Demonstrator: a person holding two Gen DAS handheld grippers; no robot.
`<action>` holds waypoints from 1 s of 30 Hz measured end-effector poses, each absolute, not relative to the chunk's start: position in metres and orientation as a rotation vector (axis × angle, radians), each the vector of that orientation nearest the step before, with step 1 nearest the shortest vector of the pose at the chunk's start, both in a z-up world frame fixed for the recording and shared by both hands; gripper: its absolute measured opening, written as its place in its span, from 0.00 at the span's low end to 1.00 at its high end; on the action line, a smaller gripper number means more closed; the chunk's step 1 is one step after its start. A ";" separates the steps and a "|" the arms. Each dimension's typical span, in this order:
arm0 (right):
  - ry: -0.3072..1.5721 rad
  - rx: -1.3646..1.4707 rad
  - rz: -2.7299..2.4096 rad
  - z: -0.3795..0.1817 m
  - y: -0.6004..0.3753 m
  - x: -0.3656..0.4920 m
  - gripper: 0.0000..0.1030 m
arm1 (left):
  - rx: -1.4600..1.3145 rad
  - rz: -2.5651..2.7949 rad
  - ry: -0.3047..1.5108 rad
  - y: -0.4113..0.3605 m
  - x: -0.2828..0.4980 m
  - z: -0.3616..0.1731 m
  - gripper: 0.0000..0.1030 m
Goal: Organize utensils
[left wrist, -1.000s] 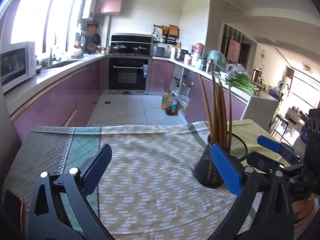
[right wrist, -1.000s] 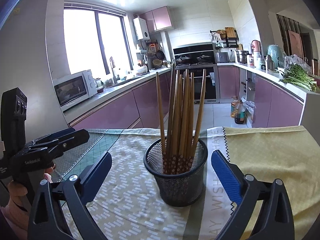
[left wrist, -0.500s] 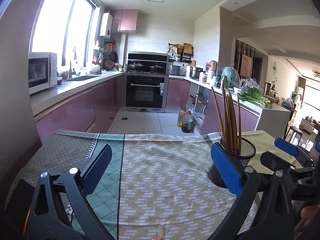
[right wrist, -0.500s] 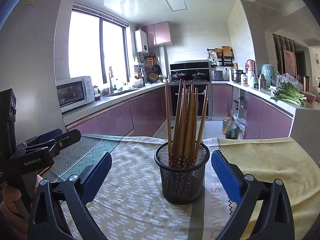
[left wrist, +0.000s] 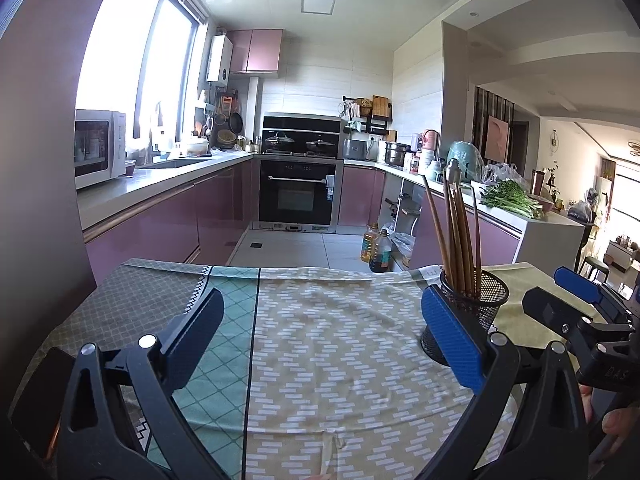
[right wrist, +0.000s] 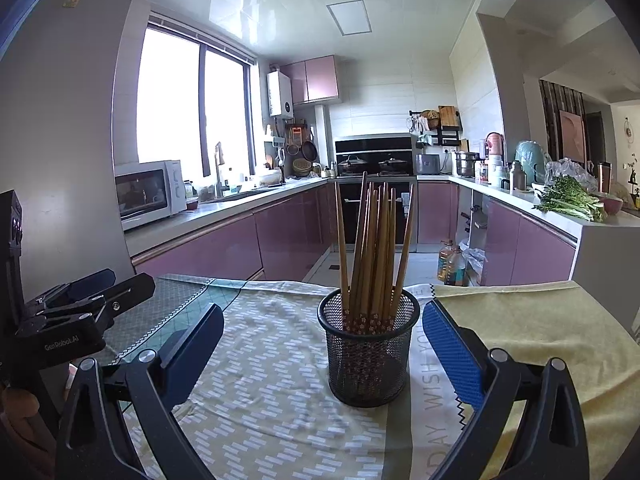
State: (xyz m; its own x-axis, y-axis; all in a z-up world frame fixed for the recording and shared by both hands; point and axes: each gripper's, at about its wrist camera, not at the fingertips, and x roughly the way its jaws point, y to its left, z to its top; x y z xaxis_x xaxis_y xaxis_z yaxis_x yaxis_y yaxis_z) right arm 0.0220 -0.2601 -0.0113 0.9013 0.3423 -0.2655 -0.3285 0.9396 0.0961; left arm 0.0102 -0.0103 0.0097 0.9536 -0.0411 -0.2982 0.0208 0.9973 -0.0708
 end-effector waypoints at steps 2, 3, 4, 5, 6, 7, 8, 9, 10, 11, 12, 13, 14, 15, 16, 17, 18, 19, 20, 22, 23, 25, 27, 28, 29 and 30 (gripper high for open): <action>0.277 0.051 0.346 -0.010 -0.260 0.020 0.94 | -0.067 -0.028 0.296 -0.010 0.007 0.011 0.95; 0.276 0.053 0.347 -0.010 -0.260 0.019 0.94 | -0.065 -0.025 0.293 -0.011 0.006 0.011 0.95; 0.277 0.053 0.348 -0.010 -0.259 0.020 0.93 | -0.064 -0.022 0.290 -0.011 0.005 0.011 0.95; 0.276 0.053 0.347 -0.010 -0.259 0.019 0.93 | -0.065 -0.019 0.287 -0.011 0.004 0.011 0.95; 0.273 0.054 0.347 -0.009 -0.259 0.018 0.94 | -0.066 -0.019 0.286 -0.010 0.003 0.011 0.95; 0.273 0.055 0.350 -0.009 -0.259 0.019 0.94 | -0.067 -0.018 0.285 -0.010 0.002 0.011 0.95; 0.273 0.055 0.350 -0.009 -0.260 0.018 0.94 | -0.067 -0.014 0.283 -0.010 0.001 0.011 0.95; 0.272 0.057 0.350 -0.009 -0.260 0.018 0.94 | -0.068 -0.015 0.282 -0.010 0.000 0.011 0.95; 0.272 0.057 0.352 -0.009 -0.260 0.017 0.94 | -0.068 -0.013 0.280 -0.010 -0.001 0.011 0.95; 0.272 0.057 0.351 -0.009 -0.259 0.018 0.94 | -0.067 -0.013 0.278 -0.009 -0.001 0.012 0.95; 0.269 0.058 0.350 -0.009 -0.259 0.017 0.94 | -0.065 -0.016 0.279 -0.010 -0.002 0.012 0.95; 0.268 0.059 0.351 -0.009 -0.259 0.017 0.94 | -0.064 -0.017 0.279 -0.010 -0.002 0.012 0.95; 0.268 0.060 0.351 -0.009 -0.259 0.017 0.94 | -0.062 -0.014 0.275 -0.011 -0.003 0.012 0.95; 0.266 0.061 0.351 -0.009 -0.259 0.017 0.94 | -0.061 -0.012 0.272 -0.011 -0.004 0.013 0.95; 0.265 0.062 0.351 -0.009 -0.259 0.016 0.94 | -0.060 -0.012 0.269 -0.011 -0.005 0.014 0.95; 0.265 0.063 0.351 -0.010 -0.260 0.016 0.94 | -0.060 -0.011 0.266 -0.012 -0.006 0.014 0.95; 0.262 0.063 0.350 -0.010 -0.260 0.015 0.94 | -0.060 -0.011 0.263 -0.012 -0.007 0.015 0.95; 0.261 0.064 0.350 -0.010 -0.260 0.015 0.94 | -0.060 -0.011 0.262 -0.012 -0.007 0.015 0.95; 0.261 0.064 0.349 -0.010 -0.260 0.014 0.94 | -0.058 -0.011 0.260 -0.013 -0.008 0.015 0.95; 0.260 0.066 0.349 -0.010 -0.261 0.014 0.94 | -0.056 -0.011 0.259 -0.014 -0.008 0.015 0.95; 0.261 0.067 0.349 -0.011 -0.261 0.014 0.94 | -0.056 -0.010 0.257 -0.013 -0.009 0.015 0.95; 0.260 0.070 0.348 -0.011 -0.261 0.014 0.94 | -0.055 -0.009 0.254 -0.014 -0.009 0.016 0.95; 0.259 0.070 0.348 -0.011 -0.260 0.014 0.94 | -0.055 -0.009 0.256 -0.013 -0.009 0.016 0.95; 0.259 0.070 0.348 -0.011 -0.260 0.013 0.94 | -0.055 -0.009 0.256 -0.013 -0.009 0.016 0.95; 0.259 0.070 0.348 -0.011 -0.260 0.014 0.94 | -0.055 -0.009 0.256 -0.013 -0.009 0.016 0.95; 0.259 0.070 0.347 -0.011 -0.260 0.013 0.94 | -0.056 -0.010 0.257 -0.013 -0.010 0.016 0.95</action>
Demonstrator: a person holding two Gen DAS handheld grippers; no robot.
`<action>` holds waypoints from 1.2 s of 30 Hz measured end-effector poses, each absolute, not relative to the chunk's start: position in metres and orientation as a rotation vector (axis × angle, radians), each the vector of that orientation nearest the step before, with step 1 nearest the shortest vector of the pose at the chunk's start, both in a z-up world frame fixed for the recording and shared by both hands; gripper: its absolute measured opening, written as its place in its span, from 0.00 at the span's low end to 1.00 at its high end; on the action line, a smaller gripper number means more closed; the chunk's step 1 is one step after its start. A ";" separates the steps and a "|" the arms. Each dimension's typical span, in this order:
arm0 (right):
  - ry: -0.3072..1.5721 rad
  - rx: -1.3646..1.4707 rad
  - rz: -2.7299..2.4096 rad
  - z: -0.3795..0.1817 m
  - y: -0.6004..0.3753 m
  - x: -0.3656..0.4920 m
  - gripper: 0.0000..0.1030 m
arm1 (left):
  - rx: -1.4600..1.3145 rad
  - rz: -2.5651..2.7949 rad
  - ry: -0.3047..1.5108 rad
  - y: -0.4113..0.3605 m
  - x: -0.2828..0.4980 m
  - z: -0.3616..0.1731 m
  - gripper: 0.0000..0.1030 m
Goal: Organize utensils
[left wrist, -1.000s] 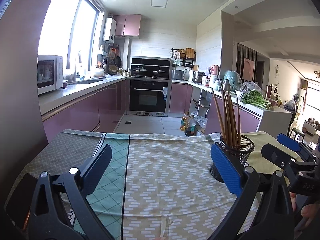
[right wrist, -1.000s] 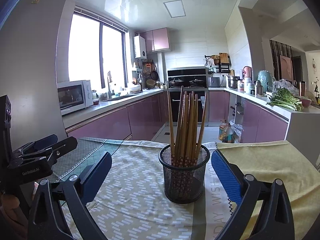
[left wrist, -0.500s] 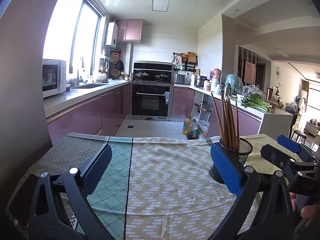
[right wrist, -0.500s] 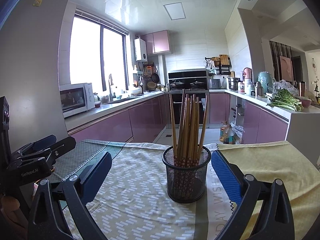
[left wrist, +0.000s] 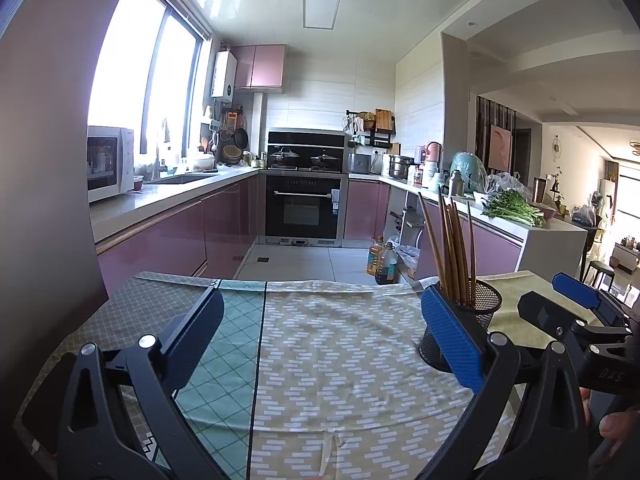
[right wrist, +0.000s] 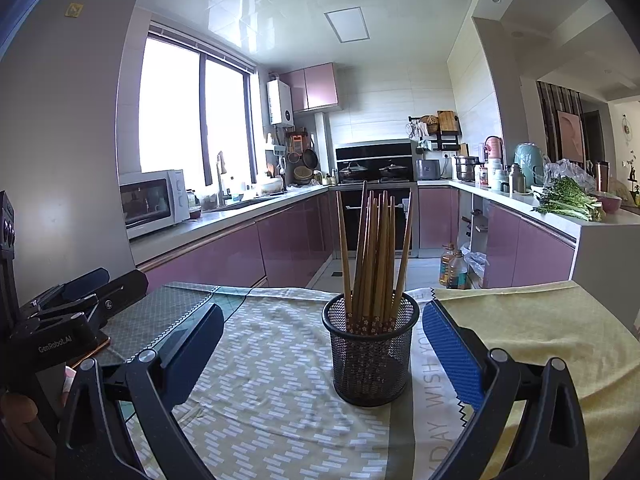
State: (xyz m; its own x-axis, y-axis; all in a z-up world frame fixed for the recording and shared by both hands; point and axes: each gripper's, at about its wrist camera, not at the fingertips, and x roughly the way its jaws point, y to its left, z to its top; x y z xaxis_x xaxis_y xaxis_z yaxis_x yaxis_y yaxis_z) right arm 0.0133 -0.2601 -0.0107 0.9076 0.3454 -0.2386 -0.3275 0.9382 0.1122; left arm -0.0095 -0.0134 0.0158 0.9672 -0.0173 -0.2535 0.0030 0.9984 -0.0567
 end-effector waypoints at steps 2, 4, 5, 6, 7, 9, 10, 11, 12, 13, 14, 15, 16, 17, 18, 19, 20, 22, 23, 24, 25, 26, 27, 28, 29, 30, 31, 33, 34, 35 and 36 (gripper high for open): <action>0.258 0.069 0.349 -0.010 -0.260 0.013 0.94 | -0.055 -0.009 0.255 -0.014 -0.010 0.016 0.95; 0.256 0.070 0.348 -0.011 -0.260 0.014 0.94 | -0.056 -0.010 0.256 -0.014 -0.010 0.016 0.95; 0.256 0.071 0.347 -0.011 -0.260 0.014 0.94 | -0.055 -0.010 0.256 -0.014 -0.010 0.016 0.95; 0.256 0.073 0.347 -0.011 -0.261 0.014 0.94 | -0.056 -0.010 0.256 -0.013 -0.010 0.016 0.95; 0.257 0.074 0.347 -0.011 -0.261 0.014 0.94 | -0.057 -0.011 0.255 -0.013 -0.010 0.016 0.95; 0.258 0.077 0.346 -0.012 -0.261 0.014 0.94 | -0.055 -0.010 0.256 -0.014 -0.010 0.016 0.95; 0.258 0.077 0.346 -0.012 -0.261 0.014 0.94 | -0.055 -0.010 0.257 -0.014 -0.009 0.016 0.95; 0.258 0.076 0.346 -0.011 -0.261 0.014 0.94 | -0.055 -0.010 0.257 -0.014 -0.010 0.016 0.95; 0.257 0.077 0.346 -0.011 -0.261 0.014 0.94 | -0.055 -0.010 0.256 -0.014 -0.010 0.016 0.95; 0.257 0.077 0.346 -0.011 -0.261 0.014 0.94 | -0.055 -0.011 0.256 -0.014 -0.010 0.016 0.95; 0.258 0.076 0.346 -0.011 -0.261 0.014 0.94 | -0.055 -0.009 0.255 -0.014 -0.010 0.016 0.95; 0.257 0.077 0.346 -0.011 -0.261 0.014 0.94 | -0.055 -0.009 0.254 -0.014 -0.010 0.016 0.95; 0.257 0.077 0.347 -0.011 -0.261 0.014 0.94 | -0.055 -0.011 0.256 -0.014 -0.010 0.016 0.95; 0.257 0.076 0.345 -0.011 -0.261 0.014 0.94 | -0.055 -0.011 0.257 -0.014 -0.010 0.016 0.95; 0.256 0.077 0.345 -0.011 -0.261 0.014 0.94 | -0.055 -0.010 0.256 -0.014 -0.010 0.016 0.95; 0.257 0.077 0.347 -0.011 -0.261 0.014 0.94 | -0.055 -0.010 0.255 -0.014 -0.010 0.016 0.95; 0.256 0.077 0.345 -0.011 -0.261 0.014 0.94 | -0.055 -0.011 0.255 -0.014 -0.010 0.016 0.95; 0.255 0.079 0.345 -0.011 -0.262 0.014 0.94 | -0.054 -0.011 0.256 -0.014 -0.010 0.016 0.95; 0.255 0.078 0.344 -0.011 -0.262 0.014 0.94 | -0.053 -0.011 0.256 -0.014 -0.010 0.016 0.95; 0.253 0.079 0.342 -0.011 -0.262 0.014 0.94 | -0.053 -0.010 0.256 -0.014 -0.010 0.016 0.95; 0.253 0.080 0.342 -0.010 -0.263 0.014 0.94 | -0.054 -0.010 0.256 -0.014 -0.010 0.016 0.95; 0.254 0.081 0.342 -0.010 -0.263 0.014 0.94 | -0.054 -0.010 0.256 -0.014 -0.010 0.016 0.95; 0.253 0.082 0.341 -0.009 -0.263 0.014 0.94 | -0.056 -0.011 0.256 -0.014 -0.010 0.016 0.95; 0.253 0.083 0.341 -0.009 -0.264 0.014 0.94 | -0.055 -0.012 0.255 -0.014 -0.010 0.016 0.95; 0.254 0.084 0.341 -0.009 -0.264 0.014 0.94 | -0.055 -0.011 0.255 -0.015 -0.011 0.016 0.95; 0.253 0.083 0.340 -0.009 -0.264 0.014 0.94 | -0.055 -0.011 0.256 -0.015 -0.011 0.016 0.95; 0.253 0.082 0.340 -0.009 -0.264 0.013 0.94 | -0.054 -0.011 0.257 -0.015 -0.011 0.016 0.95; 0.252 0.083 0.341 -0.009 -0.264 0.013 0.94 | -0.054 -0.011 0.257 -0.015 -0.011 0.016 0.95; 0.253 0.083 0.341 -0.009 -0.264 0.013 0.94 | -0.054 -0.011 0.258 -0.015 -0.012 0.016 0.95; 0.254 0.083 0.341 -0.009 -0.264 0.013 0.94 | -0.054 -0.011 0.258 -0.016 -0.011 0.016 0.95; 0.254 0.084 0.342 -0.009 -0.264 0.013 0.94 | -0.054 -0.012 0.258 -0.016 -0.011 0.017 0.95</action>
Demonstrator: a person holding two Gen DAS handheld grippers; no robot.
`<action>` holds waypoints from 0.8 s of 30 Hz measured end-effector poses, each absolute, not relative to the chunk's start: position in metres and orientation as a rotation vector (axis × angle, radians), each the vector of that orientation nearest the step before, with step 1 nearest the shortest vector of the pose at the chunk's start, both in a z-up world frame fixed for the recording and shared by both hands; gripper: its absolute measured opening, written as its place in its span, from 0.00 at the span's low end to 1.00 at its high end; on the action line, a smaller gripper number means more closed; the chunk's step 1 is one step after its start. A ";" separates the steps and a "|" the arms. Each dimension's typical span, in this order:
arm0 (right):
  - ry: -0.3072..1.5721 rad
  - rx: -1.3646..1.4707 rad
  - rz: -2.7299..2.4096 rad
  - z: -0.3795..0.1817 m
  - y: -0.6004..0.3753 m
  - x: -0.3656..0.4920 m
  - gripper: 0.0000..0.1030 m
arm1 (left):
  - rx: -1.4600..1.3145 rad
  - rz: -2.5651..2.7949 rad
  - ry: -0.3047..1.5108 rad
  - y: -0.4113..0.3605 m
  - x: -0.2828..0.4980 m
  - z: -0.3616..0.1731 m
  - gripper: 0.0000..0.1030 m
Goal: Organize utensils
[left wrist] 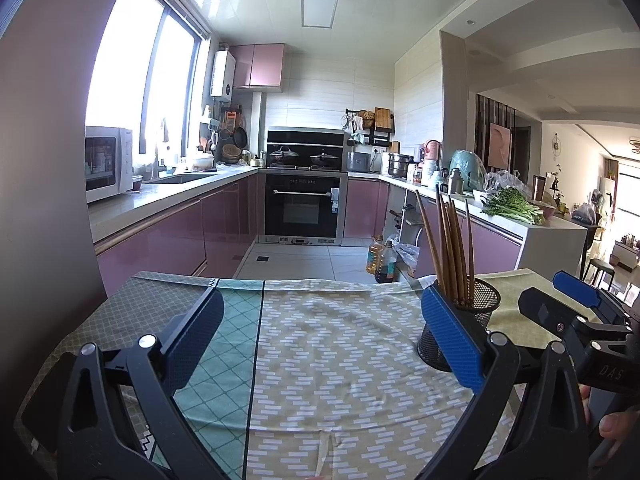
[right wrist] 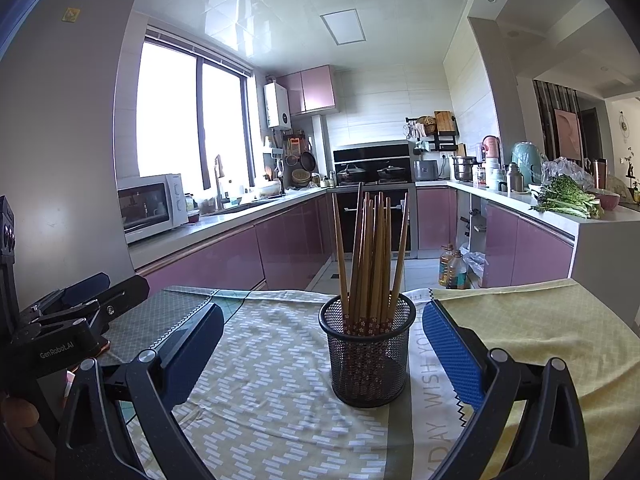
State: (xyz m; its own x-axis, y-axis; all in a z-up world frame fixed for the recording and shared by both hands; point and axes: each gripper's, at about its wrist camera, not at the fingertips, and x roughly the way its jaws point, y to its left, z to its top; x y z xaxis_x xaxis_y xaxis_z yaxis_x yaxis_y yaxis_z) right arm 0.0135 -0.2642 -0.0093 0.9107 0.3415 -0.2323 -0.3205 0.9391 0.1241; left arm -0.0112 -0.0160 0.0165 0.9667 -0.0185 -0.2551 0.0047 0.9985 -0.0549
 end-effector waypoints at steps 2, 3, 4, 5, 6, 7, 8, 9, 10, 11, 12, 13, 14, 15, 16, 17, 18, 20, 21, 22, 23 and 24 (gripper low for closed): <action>0.253 0.085 0.340 -0.009 -0.264 0.014 0.94 | -0.053 -0.010 0.258 -0.016 -0.011 0.016 0.95; 0.254 0.086 0.340 -0.009 -0.264 0.014 0.94 | -0.054 -0.012 0.258 -0.016 -0.011 0.017 0.95; 0.254 0.087 0.341 -0.010 -0.264 0.014 0.94 | -0.054 -0.013 0.259 -0.016 -0.011 0.017 0.95; 0.254 0.087 0.341 -0.010 -0.264 0.015 0.94 | -0.055 -0.013 0.259 -0.016 -0.011 0.017 0.95; 0.255 0.086 0.341 -0.010 -0.264 0.015 0.94 | -0.054 -0.013 0.259 -0.016 -0.011 0.017 0.95; 0.256 0.086 0.341 -0.010 -0.264 0.015 0.94 | -0.054 -0.013 0.259 -0.017 -0.011 0.017 0.95; 0.254 0.087 0.340 -0.010 -0.264 0.015 0.94 | -0.053 -0.012 0.259 -0.017 -0.011 0.017 0.95; 0.255 0.087 0.342 -0.010 -0.264 0.015 0.94 | -0.053 -0.012 0.259 -0.017 -0.011 0.017 0.95; 0.256 0.087 0.342 -0.010 -0.264 0.015 0.94 | -0.054 -0.012 0.259 -0.016 -0.011 0.017 0.95; 0.254 0.086 0.341 -0.010 -0.264 0.015 0.94 | -0.054 -0.012 0.259 -0.017 -0.011 0.017 0.95; 0.254 0.087 0.341 -0.011 -0.263 0.015 0.94 | -0.053 -0.012 0.259 -0.017 -0.010 0.017 0.95; 0.255 0.086 0.341 -0.011 -0.263 0.015 0.94 | -0.054 -0.013 0.259 -0.017 -0.010 0.017 0.95; 0.254 0.086 0.340 -0.011 -0.263 0.015 0.94 | -0.054 -0.012 0.259 -0.017 -0.010 0.017 0.95; 0.254 0.087 0.341 -0.011 -0.264 0.016 0.94 | -0.053 -0.012 0.259 -0.017 -0.011 0.017 0.95; 0.255 0.087 0.342 -0.011 -0.264 0.016 0.94 | -0.054 -0.012 0.259 -0.017 -0.010 0.017 0.95; 0.254 0.087 0.341 -0.011 -0.263 0.016 0.94 | -0.054 -0.013 0.259 -0.017 -0.010 0.017 0.95; 0.254 0.087 0.340 -0.011 -0.263 0.016 0.94 | -0.053 -0.012 0.259 -0.017 -0.011 0.017 0.95; 0.254 0.088 0.340 -0.012 -0.264 0.016 0.94 | -0.052 -0.011 0.259 -0.017 -0.011 0.017 0.95; 0.253 0.088 0.340 -0.011 -0.264 0.016 0.94 | -0.053 -0.012 0.259 -0.017 -0.011 0.017 0.95; 0.254 0.088 0.340 -0.012 -0.263 0.016 0.94 | -0.053 -0.012 0.259 -0.017 -0.010 0.017 0.95; 0.254 0.087 0.340 -0.012 -0.263 0.017 0.94 | -0.053 -0.012 0.259 -0.017 -0.010 0.017 0.95; 0.253 0.088 0.340 -0.012 -0.263 0.017 0.94 | -0.054 -0.012 0.259 -0.017 -0.011 0.017 0.95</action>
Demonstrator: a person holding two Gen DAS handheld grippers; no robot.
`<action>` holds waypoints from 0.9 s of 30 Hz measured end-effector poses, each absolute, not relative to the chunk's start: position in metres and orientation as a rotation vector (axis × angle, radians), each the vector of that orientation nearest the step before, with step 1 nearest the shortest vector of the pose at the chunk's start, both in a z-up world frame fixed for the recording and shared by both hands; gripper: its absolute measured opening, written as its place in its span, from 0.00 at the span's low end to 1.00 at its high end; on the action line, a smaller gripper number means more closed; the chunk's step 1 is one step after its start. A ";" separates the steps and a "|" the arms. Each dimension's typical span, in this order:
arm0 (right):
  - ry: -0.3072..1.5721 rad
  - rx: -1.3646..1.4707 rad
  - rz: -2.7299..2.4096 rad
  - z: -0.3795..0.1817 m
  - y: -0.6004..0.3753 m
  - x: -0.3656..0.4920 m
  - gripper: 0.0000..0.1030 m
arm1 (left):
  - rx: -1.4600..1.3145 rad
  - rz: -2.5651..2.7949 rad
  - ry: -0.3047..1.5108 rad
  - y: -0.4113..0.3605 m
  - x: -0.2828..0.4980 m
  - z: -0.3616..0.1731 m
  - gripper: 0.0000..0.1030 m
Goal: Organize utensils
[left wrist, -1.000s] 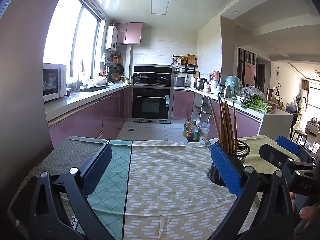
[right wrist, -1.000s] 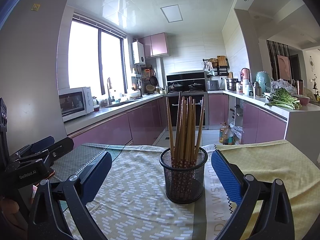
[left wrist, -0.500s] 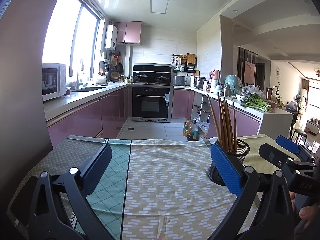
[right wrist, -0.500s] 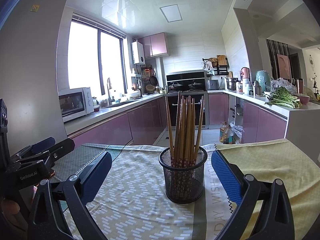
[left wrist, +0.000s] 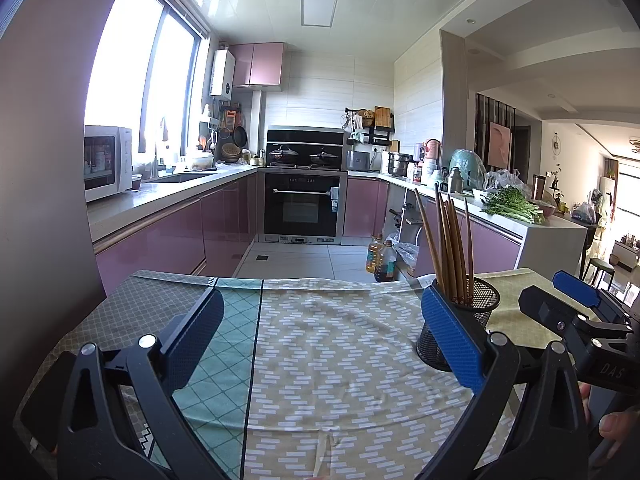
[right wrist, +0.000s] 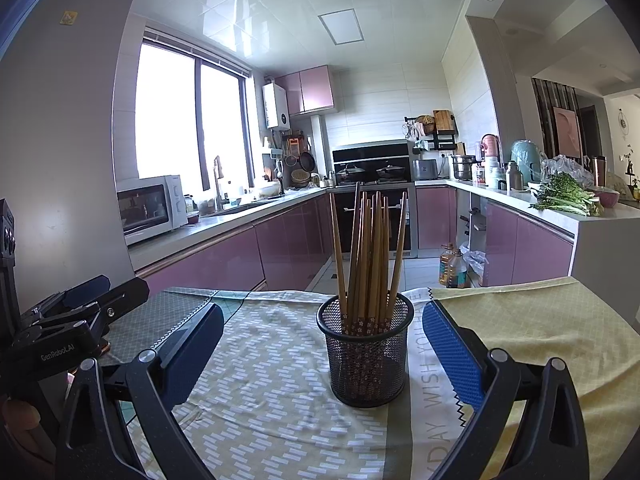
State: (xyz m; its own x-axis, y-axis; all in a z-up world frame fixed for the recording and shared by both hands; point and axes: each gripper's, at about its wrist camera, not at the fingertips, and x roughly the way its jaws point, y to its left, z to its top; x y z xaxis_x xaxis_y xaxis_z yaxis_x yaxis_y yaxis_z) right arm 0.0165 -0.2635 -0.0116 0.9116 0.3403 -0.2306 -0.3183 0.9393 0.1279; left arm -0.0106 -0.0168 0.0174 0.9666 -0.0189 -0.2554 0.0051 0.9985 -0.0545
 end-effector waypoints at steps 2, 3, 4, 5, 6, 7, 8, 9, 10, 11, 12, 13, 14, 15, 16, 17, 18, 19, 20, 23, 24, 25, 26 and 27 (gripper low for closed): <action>0.253 0.088 0.340 -0.012 -0.264 0.016 0.94 | -0.054 -0.012 0.259 -0.017 -0.011 0.017 0.95; 0.253 0.088 0.339 -0.012 -0.264 0.016 0.94 | -0.054 -0.012 0.259 -0.017 -0.011 0.017 0.95; 0.253 0.089 0.340 -0.012 -0.263 0.016 0.94 | -0.053 -0.013 0.260 -0.017 -0.010 0.017 0.95; 0.254 0.090 0.341 -0.012 -0.263 0.016 0.94 | -0.052 -0.011 0.259 -0.017 -0.010 0.017 0.95; 0.255 0.090 0.340 -0.012 -0.263 0.016 0.94 | -0.053 -0.012 0.259 -0.017 -0.010 0.017 0.95; 0.253 0.089 0.340 -0.012 -0.264 0.016 0.94 | -0.054 -0.013 0.259 -0.017 -0.011 0.018 0.95; 0.253 0.089 0.340 -0.012 -0.264 0.016 0.94 | -0.054 -0.013 0.259 -0.017 -0.010 0.017 0.95; 0.252 0.089 0.339 -0.011 -0.263 0.016 0.94 | -0.052 -0.011 0.259 -0.017 -0.010 0.017 0.95; 0.253 0.089 0.339 -0.012 -0.264 0.017 0.94 | -0.053 -0.012 0.259 -0.017 -0.011 0.017 0.95; 0.253 0.089 0.339 -0.012 -0.264 0.017 0.94 | -0.053 -0.013 0.260 -0.017 -0.010 0.017 0.95; 0.253 0.089 0.339 -0.012 -0.264 0.017 0.94 | -0.053 -0.013 0.259 -0.017 -0.011 0.017 0.95; 0.253 0.090 0.340 -0.012 -0.264 0.017 0.94 | -0.053 -0.013 0.258 -0.017 -0.011 0.018 0.95; 0.253 0.089 0.339 -0.012 -0.264 0.017 0.94 | -0.052 -0.013 0.259 -0.017 -0.010 0.018 0.95; 0.253 0.089 0.339 -0.012 -0.264 0.017 0.94 | -0.052 -0.013 0.259 -0.017 -0.010 0.017 0.95; 0.253 0.090 0.339 -0.012 -0.264 0.017 0.94 | -0.053 -0.012 0.259 -0.017 -0.010 0.018 0.95; 0.253 0.090 0.339 -0.012 -0.263 0.017 0.94 | -0.053 -0.012 0.259 -0.017 -0.010 0.018 0.95; 0.253 0.090 0.339 -0.012 -0.264 0.017 0.94 | -0.052 -0.012 0.259 -0.017 -0.010 0.018 0.95; 0.253 0.089 0.338 -0.012 -0.263 0.017 0.94 | -0.053 -0.012 0.259 -0.017 -0.011 0.018 0.95; 0.252 0.089 0.338 -0.012 -0.264 0.017 0.94 | -0.053 -0.013 0.259 -0.017 -0.010 0.018 0.95; 0.251 0.090 0.337 -0.011 -0.263 0.017 0.94 | -0.053 -0.012 0.258 -0.017 -0.010 0.018 0.95; 0.250 0.090 0.337 -0.011 -0.264 0.017 0.94 | -0.053 -0.013 0.259 -0.017 -0.010 0.018 0.95; 0.251 0.091 0.338 -0.011 -0.263 0.017 0.94 | -0.053 -0.013 0.259 -0.017 -0.010 0.018 0.95; 0.250 0.092 0.338 -0.011 -0.264 0.018 0.94 | -0.052 -0.012 0.260 -0.017 -0.010 0.018 0.95; 0.249 0.091 0.336 -0.011 -0.264 0.017 0.94 | -0.053 -0.013 0.260 -0.017 -0.010 0.018 0.95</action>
